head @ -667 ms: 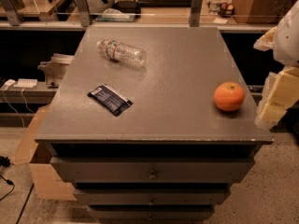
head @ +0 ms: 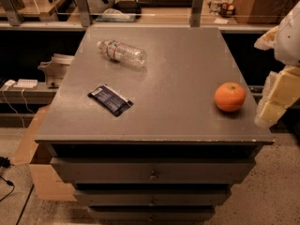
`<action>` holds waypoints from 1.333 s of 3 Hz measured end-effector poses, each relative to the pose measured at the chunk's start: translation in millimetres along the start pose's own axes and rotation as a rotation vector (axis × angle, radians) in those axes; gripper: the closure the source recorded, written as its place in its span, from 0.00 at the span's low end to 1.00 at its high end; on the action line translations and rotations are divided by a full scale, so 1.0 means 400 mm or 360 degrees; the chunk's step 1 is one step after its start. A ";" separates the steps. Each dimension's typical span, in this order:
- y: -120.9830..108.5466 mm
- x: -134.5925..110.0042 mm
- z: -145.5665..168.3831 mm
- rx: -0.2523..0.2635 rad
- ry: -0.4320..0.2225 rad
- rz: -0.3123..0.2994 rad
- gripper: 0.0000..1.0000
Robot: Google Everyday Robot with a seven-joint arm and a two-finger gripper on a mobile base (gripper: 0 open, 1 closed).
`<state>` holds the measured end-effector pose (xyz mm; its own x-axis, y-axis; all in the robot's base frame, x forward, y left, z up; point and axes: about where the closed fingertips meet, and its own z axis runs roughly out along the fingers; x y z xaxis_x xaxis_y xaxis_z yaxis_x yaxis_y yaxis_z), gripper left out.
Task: Move orange near water bottle
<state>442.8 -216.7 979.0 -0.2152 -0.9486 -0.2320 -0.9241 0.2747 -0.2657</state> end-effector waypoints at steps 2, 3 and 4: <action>-0.083 -0.014 0.088 -0.0026 -0.0181 0.0006 0.00; -0.100 -0.009 0.141 -0.0057 -0.0208 0.0029 0.00; -0.116 0.009 0.192 -0.0077 -0.0197 0.0045 0.00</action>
Offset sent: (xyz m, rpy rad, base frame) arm 0.0685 -0.0006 -0.0417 0.1885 -0.0058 0.0365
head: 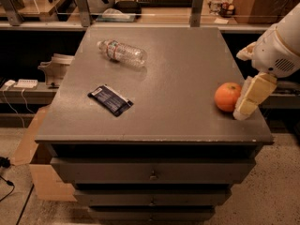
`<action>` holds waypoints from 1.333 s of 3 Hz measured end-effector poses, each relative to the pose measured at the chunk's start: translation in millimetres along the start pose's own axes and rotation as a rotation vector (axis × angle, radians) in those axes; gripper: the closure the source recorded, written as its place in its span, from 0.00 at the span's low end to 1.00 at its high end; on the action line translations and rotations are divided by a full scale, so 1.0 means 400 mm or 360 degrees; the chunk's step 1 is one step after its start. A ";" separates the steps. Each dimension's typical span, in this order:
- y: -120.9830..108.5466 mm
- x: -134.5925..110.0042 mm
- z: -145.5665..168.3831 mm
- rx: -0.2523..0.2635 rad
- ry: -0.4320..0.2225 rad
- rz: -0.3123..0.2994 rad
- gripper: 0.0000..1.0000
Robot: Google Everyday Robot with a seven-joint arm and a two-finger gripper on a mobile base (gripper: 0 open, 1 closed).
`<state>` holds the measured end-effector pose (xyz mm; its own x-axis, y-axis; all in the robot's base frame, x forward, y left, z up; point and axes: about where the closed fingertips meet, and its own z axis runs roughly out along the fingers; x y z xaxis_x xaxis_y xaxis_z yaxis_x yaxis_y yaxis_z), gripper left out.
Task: Move orange near water bottle
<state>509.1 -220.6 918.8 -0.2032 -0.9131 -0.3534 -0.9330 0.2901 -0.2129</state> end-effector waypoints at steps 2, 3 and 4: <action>-0.028 0.019 0.103 -0.0074 0.0064 -0.0017 0.00; -0.030 0.031 0.135 -0.0108 0.0084 -0.0014 0.16; -0.032 0.037 0.147 -0.0123 0.0092 -0.0010 0.40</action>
Offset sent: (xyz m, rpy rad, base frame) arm 0.0320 0.0022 -0.0609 -0.0495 0.0899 0.0303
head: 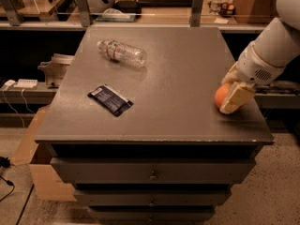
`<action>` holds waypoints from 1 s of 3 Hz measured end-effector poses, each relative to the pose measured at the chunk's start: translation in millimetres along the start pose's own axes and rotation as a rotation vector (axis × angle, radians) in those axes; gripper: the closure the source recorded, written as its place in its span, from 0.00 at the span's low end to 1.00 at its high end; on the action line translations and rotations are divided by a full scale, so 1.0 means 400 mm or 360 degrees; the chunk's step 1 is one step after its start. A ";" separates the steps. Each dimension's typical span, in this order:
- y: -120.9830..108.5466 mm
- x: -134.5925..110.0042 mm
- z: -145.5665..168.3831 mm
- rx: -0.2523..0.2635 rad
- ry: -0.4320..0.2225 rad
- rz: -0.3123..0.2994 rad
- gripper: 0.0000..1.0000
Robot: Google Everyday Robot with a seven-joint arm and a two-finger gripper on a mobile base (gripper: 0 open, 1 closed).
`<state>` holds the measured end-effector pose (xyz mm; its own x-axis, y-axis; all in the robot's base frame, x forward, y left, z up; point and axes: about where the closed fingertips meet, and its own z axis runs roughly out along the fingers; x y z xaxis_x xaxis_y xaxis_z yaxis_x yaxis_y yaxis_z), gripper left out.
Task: Move orange near water bottle
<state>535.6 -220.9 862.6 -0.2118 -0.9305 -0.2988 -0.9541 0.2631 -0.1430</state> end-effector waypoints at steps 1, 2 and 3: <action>-0.006 -0.025 -0.021 0.0019 -0.0064 -0.0024 0.71; -0.018 -0.063 -0.061 0.0063 -0.0152 -0.0057 0.93; -0.018 -0.066 -0.062 0.0063 -0.0155 -0.0060 1.00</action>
Offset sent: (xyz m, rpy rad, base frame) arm 0.0126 0.0241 0.0584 0.1302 -0.1278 0.0574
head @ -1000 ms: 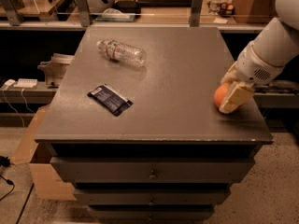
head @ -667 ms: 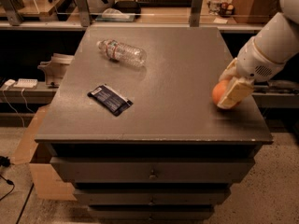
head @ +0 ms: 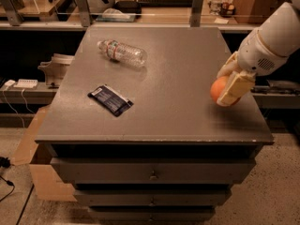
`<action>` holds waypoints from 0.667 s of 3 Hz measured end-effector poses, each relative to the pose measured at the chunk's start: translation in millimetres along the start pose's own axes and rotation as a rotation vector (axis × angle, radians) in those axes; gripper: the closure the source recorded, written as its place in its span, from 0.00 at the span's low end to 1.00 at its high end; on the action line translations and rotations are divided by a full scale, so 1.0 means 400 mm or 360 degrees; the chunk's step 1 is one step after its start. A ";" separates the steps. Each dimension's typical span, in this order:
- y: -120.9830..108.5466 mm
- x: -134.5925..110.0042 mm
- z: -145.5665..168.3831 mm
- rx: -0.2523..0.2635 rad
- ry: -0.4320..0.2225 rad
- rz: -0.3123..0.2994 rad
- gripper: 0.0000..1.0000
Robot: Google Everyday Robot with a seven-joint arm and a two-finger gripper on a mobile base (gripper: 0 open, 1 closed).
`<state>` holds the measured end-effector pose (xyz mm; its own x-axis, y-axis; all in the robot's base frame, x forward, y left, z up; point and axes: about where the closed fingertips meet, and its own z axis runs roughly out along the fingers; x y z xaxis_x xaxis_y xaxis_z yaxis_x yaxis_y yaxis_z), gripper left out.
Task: Move orange near water bottle
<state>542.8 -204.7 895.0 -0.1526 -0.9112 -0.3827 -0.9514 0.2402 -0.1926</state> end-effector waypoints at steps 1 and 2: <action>-0.016 -0.004 0.026 0.0033 -0.0082 0.0065 1.00; -0.099 -0.072 0.053 0.0106 -0.0174 -0.0012 1.00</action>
Offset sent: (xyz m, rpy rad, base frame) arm 0.1137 0.0598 0.0417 0.1417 -0.2479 0.0753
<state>590.7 -180.9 894.5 -0.1121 -0.8718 -0.4768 -0.9320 0.2587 -0.2539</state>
